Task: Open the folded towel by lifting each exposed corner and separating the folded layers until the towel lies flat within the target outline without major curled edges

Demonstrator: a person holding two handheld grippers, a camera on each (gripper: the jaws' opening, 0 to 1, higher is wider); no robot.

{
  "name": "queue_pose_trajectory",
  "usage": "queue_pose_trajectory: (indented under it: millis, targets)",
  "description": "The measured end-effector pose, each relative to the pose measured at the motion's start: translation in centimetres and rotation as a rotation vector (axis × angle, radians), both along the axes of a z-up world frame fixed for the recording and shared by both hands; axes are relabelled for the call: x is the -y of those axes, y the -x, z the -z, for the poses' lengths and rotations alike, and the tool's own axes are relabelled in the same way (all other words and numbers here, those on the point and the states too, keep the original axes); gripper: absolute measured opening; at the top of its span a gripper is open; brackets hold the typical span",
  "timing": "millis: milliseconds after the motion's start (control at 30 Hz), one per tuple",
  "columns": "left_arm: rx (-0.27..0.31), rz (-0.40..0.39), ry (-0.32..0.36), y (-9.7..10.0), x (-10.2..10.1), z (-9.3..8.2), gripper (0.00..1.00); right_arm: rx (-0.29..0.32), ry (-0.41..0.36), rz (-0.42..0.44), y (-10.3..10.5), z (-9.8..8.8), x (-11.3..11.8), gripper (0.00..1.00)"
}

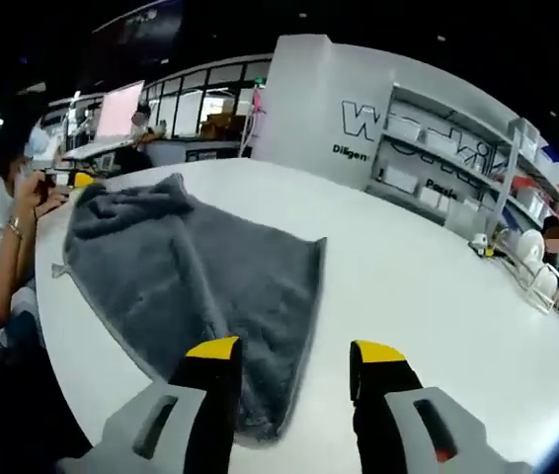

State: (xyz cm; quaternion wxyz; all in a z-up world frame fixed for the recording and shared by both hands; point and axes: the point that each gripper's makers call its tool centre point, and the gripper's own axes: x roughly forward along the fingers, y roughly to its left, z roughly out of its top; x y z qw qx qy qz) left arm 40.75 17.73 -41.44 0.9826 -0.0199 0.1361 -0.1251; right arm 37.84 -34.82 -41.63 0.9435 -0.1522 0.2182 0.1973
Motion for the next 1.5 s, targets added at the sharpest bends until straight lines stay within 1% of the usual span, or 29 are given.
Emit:
queue_pose_trajectory:
  millis: [33, 67, 133, 200, 267, 300, 333, 433, 467, 533, 600, 633, 667, 700, 767, 833, 933, 1000, 1100, 1167, 1233, 1300, 1333, 1367, 1400, 1500]
  targets:
    - [0.005, 0.023, 0.006, -0.6, 0.3, -0.2, 0.55, 0.001, 0.003, -0.013, -0.5, -0.3, -0.3, 0.42]
    - [0.003, 0.029, 0.016, -1.1, 0.4, -0.2, 0.57, 0.005, 0.008, -0.024, -1.1, -0.7, -0.6, 0.42]
    - [0.001, 0.038, 0.007, -1.8, 0.6, -0.2, 0.60, 0.007, 0.010, -0.041, -2.2, -1.3, -1.0, 0.42]
    - [-0.005, 0.050, 0.008, -2.5, 0.8, -0.2, 0.62, 0.003, -0.008, -0.061, -3.5, -1.8, -1.2, 0.42]
    - [0.008, 0.074, 0.030, -3.3, 1.4, -0.5, 0.66, -0.009, -0.017, -0.061, -4.6, -1.9, -1.2, 0.44]
    - [0.003, 0.090, 0.050, -3.7, 1.8, -0.6, 0.69, -0.016, -0.014, -0.051, -5.4, -1.9, -1.0, 0.46]
    - [0.007, 0.108, 0.065, -4.0, 2.3, -0.8, 0.75, -0.017, -0.013, -0.049, -5.6, -1.8, -1.0, 0.50]
    - [0.010, 0.144, 0.084, -5.1, 3.5, -1.4, 0.86, -0.055, 0.001, -0.033, -7.5, -1.2, -0.8, 0.63]
    - [0.008, 0.152, 0.087, -5.4, 3.8, -1.6, 0.87, -0.061, 0.007, -0.032, -8.1, -1.0, -0.8, 0.67]
    - [-0.018, 0.157, 0.093, -5.8, 4.3, -1.7, 0.90, -0.067, 0.014, -0.031, -9.3, -0.7, -0.7, 0.72]
    - [-0.014, 0.162, 0.051, -6.3, 4.8, -2.2, 0.93, -0.076, 0.014, -0.031, -10.0, -0.4, -0.7, 0.78]
    - [-0.016, 0.165, 0.035, -6.7, 5.1, -2.4, 0.95, -0.085, 0.011, -0.022, -10.7, 0.0, -0.7, 0.84]
    - [-0.016, 0.172, 0.023, -7.1, 5.3, -2.7, 0.97, -0.090, 0.013, -0.020, -11.4, 0.3, -0.8, 0.88]
    - [-0.006, 0.180, 0.009, -7.5, 5.6, -3.0, 1.00, -0.094, 0.018, -0.021, -11.9, 0.5, -0.9, 0.90]
    - [0.000, 0.202, -0.004, -8.4, 6.3, -3.5, 0.99, -0.107, 0.021, -0.024, -12.6, 0.8, -1.0, 0.91]
    - [0.005, 0.220, -0.016, -9.0, 6.7, -3.6, 0.99, -0.118, 0.007, -0.041, -13.1, 1.0, -1.6, 0.94]
    - [-0.018, 0.249, -0.038, -10.4, 7.6, -3.2, 0.99, -0.134, 0.000, -0.049, -14.2, 1.2, -2.2, 0.99]
    - [-0.024, 0.273, -0.057, -11.2, 8.1, -2.9, 0.99, -0.141, 0.008, -0.050, -14.9, 1.2, -2.3, 0.99]
    - [-0.031, 0.297, -0.066, -12.4, 8.7, -2.2, 0.99, -0.145, 0.009, -0.049, -15.9, 1.2, -2.5, 0.99]
    - [-0.027, 0.311, -0.049, -13.1, 9.2, -2.0, 0.98, -0.146, 0.008, -0.050, -16.5, 1.3, -2.7, 0.99]
    - [-0.030, 0.332, -0.022, -13.7, 9.9, -2.0, 0.94, -0.147, -0.004, -0.048, -17.3, 1.3, -3.0, 0.99]
    - [-0.023, 0.363, -0.015, -14.4, 10.6, -1.8, 0.90, -0.152, -0.020, -0.045, -17.9, 1.4, -3.2, 0.98]
    - [-0.028, 0.373, -0.016, -14.6, 10.8, -1.6, 0.89, -0.140, -0.056, -0.036, -18.5, 1.2, -3.5, 0.96]
    - [-0.077, 0.387, -0.012, -14.7, 11.1, -0.7, 0.88, -0.127, -0.089, -0.032, -19.0, 1.0, -3.6, 0.94]
    - [-0.090, 0.381, -0.010, -15.1, 11.1, -0.4, 0.89, -0.132, -0.099, -0.024, -19.3, 1.1, -3.5, 0.92]
    - [-0.104, 0.381, -0.035, -16.1, 11.1, 0.7, 0.89, -0.140, -0.091, -0.018, -20.2, 1.8, -3.3, 0.86]
